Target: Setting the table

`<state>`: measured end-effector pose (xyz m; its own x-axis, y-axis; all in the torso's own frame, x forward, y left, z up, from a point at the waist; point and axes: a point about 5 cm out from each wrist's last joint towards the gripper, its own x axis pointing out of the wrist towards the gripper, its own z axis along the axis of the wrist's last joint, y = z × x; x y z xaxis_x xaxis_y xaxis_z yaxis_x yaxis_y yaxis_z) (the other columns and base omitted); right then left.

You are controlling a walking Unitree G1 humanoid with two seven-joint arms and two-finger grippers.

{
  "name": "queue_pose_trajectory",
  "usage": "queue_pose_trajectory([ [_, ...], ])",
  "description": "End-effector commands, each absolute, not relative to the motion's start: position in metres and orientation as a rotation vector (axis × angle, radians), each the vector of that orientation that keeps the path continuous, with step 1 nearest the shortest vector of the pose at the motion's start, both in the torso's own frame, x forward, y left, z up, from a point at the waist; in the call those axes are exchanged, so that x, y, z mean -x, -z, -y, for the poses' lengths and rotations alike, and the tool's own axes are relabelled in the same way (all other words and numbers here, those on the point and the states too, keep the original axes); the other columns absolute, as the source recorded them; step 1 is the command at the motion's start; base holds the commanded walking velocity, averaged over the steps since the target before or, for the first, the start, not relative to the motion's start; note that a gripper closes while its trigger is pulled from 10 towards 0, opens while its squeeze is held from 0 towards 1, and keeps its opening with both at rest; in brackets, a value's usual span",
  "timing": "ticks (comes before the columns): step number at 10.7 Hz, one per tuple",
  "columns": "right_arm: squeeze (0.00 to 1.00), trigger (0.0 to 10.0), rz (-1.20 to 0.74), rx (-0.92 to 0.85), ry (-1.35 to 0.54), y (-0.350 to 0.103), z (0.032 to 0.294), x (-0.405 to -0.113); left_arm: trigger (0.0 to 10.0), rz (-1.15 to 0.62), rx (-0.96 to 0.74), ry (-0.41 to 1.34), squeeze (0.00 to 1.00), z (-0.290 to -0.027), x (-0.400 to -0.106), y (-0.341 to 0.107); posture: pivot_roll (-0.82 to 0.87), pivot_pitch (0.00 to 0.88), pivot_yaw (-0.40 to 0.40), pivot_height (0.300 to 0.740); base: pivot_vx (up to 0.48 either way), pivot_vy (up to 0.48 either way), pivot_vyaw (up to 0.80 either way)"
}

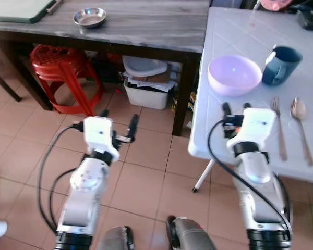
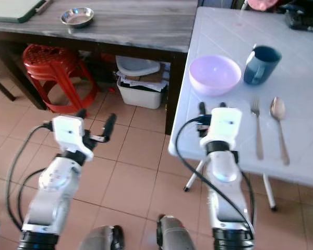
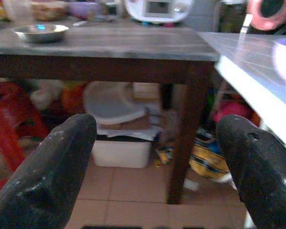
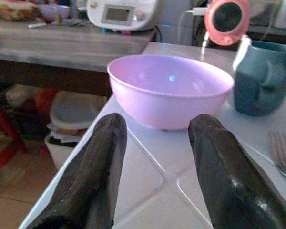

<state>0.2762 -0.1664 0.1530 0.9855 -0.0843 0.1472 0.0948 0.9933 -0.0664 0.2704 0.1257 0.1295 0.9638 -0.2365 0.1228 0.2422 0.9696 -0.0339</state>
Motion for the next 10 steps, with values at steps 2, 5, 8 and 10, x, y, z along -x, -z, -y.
queue_pose_trajectory([
  [2, 0.00, 10.0, 0.157, 0.083, 0.096, -0.156, 0.169, -0.276, 10.0, 0.123, 0.051, 0.252, 0.00, -0.123, -0.269, -0.130, -0.08, 0.166, 0.044, 0.740, 0.000, -0.304, -0.47],
  [5, 0.00, 10.0, 0.161, 0.084, 0.089, -0.156, 0.167, -0.277, 10.0, 0.126, 0.062, 0.240, 0.00, -0.124, -0.269, -0.130, -0.07, 0.168, 0.041, 0.740, 0.000, 0.000, 0.00],
  [8, 0.62, 10.0, 0.177, 0.082, 0.077, -0.160, 0.167, -0.280, 10.0, 0.131, 0.088, 0.246, 0.00, -0.124, -0.268, -0.131, -0.07, 0.172, 0.042, 0.740, 0.000, 0.000, 0.00],
  [10, 1.00, 10.0, 0.205, 0.129, 0.062, -0.169, 0.168, -0.291, 10.0, 0.126, 0.088, 0.255, 0.00, -0.124, -0.266, -0.130, -0.07, 0.182, 0.046, 0.740, 0.000, 0.000, 0.00],
])
